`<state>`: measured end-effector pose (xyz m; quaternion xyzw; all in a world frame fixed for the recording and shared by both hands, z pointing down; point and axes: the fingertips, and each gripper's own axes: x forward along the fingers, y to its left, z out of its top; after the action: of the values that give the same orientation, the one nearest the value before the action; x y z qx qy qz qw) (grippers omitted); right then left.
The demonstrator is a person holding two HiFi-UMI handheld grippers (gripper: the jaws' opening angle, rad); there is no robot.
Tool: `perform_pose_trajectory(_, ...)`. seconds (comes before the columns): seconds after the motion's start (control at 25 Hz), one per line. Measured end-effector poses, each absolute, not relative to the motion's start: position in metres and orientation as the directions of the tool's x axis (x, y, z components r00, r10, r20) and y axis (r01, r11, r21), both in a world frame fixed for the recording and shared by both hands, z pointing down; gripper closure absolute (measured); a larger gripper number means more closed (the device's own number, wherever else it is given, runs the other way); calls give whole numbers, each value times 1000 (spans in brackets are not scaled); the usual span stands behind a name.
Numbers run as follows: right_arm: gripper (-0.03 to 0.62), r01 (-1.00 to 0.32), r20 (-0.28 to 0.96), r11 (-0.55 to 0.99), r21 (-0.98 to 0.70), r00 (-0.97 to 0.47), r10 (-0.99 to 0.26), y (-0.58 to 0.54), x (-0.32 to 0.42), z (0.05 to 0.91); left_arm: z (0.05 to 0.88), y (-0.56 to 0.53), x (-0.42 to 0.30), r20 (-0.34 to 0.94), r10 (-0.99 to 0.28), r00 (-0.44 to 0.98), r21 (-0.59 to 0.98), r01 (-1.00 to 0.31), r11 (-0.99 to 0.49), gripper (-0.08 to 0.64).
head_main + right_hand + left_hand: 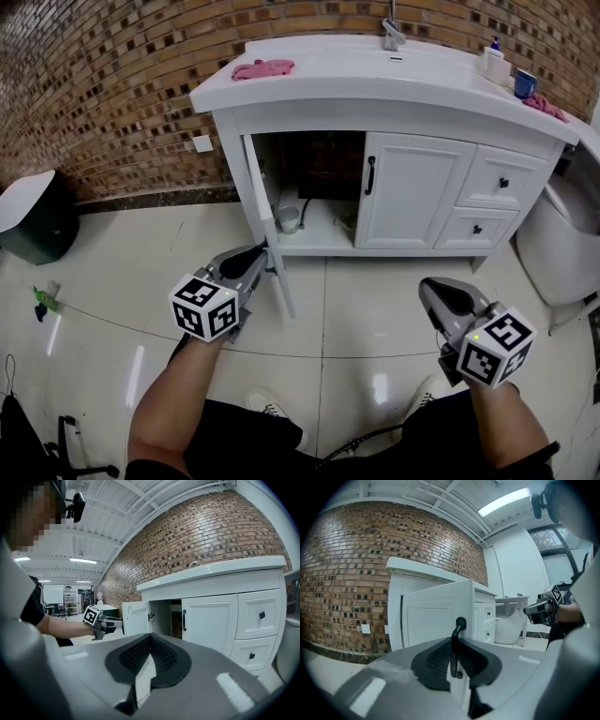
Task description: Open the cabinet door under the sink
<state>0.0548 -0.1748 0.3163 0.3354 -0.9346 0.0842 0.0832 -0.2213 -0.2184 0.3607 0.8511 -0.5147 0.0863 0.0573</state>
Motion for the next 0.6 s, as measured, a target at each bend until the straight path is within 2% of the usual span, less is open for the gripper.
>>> perform_pose_trajectory(0.48, 584, -600, 219, 793, -103, -792, -571, -164, 24, 315, 360, -198, -322, 122, -951, 284, 92, -957, -275, 535)
perform_pose_trajectory(0.6, 584, -601, 217, 793, -103, -791, -572, -161, 21, 315, 360, -198, -334, 99, -955, 280, 91, -958, -272, 535)
